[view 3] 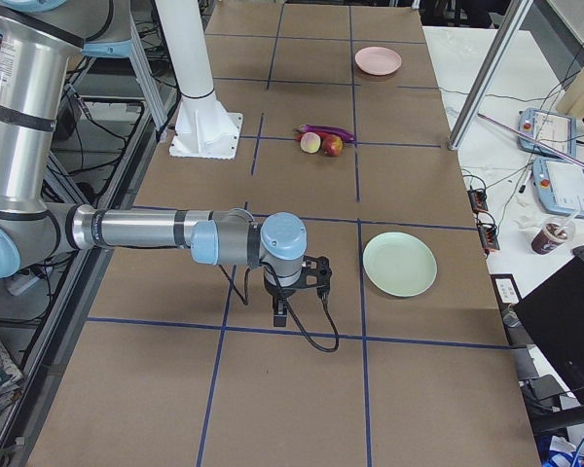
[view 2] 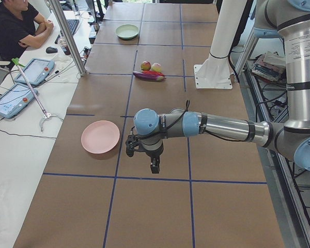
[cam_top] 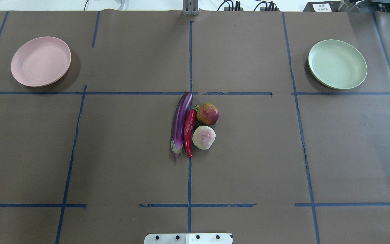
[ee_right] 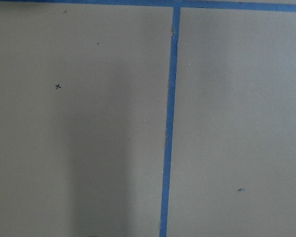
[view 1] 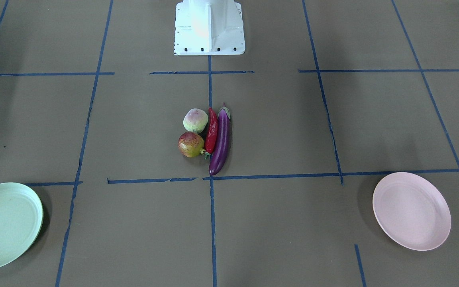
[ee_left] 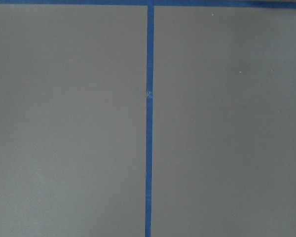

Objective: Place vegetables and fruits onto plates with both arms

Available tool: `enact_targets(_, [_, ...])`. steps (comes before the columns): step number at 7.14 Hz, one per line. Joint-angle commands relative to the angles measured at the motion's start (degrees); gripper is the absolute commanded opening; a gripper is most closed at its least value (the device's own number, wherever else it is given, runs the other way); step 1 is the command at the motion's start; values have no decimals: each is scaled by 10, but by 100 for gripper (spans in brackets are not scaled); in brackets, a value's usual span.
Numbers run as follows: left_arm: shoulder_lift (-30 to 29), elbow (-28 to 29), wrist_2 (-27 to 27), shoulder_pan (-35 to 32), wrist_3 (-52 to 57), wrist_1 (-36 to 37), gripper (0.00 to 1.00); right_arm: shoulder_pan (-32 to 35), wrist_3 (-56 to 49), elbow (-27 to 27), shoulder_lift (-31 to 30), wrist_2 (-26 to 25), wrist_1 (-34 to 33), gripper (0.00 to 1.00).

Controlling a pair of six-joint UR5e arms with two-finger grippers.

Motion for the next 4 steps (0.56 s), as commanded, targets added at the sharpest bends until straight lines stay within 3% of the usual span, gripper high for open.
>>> enact_targets(1, [0, 1, -1, 0, 1, -4, 100, 0, 0, 5, 4, 0, 0, 100])
enact_targets(4, [-1, -9, -1, 0, 3, -6, 100, -40, 11, 44, 17, 38, -1, 100])
